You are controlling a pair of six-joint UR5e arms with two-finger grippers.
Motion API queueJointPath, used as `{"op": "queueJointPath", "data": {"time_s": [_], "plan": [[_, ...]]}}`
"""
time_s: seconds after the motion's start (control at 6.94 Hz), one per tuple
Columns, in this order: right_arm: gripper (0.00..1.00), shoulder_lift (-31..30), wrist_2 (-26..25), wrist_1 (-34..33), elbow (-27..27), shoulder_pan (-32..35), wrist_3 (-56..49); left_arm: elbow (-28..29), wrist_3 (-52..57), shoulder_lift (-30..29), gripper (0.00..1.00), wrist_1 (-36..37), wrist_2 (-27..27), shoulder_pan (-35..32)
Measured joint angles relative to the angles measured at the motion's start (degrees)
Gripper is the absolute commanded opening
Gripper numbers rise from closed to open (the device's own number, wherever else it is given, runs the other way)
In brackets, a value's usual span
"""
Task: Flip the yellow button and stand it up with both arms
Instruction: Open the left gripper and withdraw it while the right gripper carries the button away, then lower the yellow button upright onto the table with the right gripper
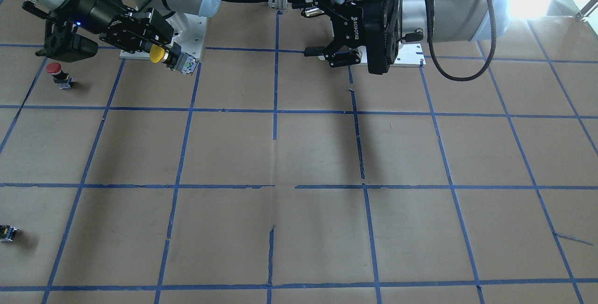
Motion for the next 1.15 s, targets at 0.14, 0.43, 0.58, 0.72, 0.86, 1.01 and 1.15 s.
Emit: {"op": "queueJointPath", "data": {"time_s": [0.14, 0.43, 0.58, 0.72, 0.86, 1.01, 1.15], "plan": [[0.16, -0.05, -4.62, -2.4, 2.09, -0.97, -10.4, 0.31, -1.53, -2.08, 1.0, 6.05, 6.33, 1.22], [0.16, 0.02, -12.83, -12.06, 9.38, -5.98, -34.7, 0.58, -8.41, -4.39, 1.0, 17.33, 17.13, 2.07], [0.16, 0.14, -16.31, -17.7, 13.32, -9.95, -47.85, 0.76, -11.14, -4.66, 1.0, 20.51, 22.11, 2.1], [0.16, 0.42, -18.38, -23.25, 16.67, -14.22, -61.73, 1.48, -15.43, -4.44, 1.0, 22.76, 27.53, 1.88], [0.16, 1.23, -19.39, -28.53, 19.49, -18.34, -74.93, 3.32, -20.55, -4.01, 1.0, 23.87, 32.7, 1.3], [0.16, 2.65, -20.37, -34.06, 21.66, -21.88, -88.4, 5.75, -25.29, -3.97, 1.0, 24.26, 37.19, 0.64], [0.16, 4.44, -21.26, -39.24, 22.8, -24.73, -102.4, 7.46, -30.39, -4.02, 1.0, 24.81, 40.86, 0.13]]}}
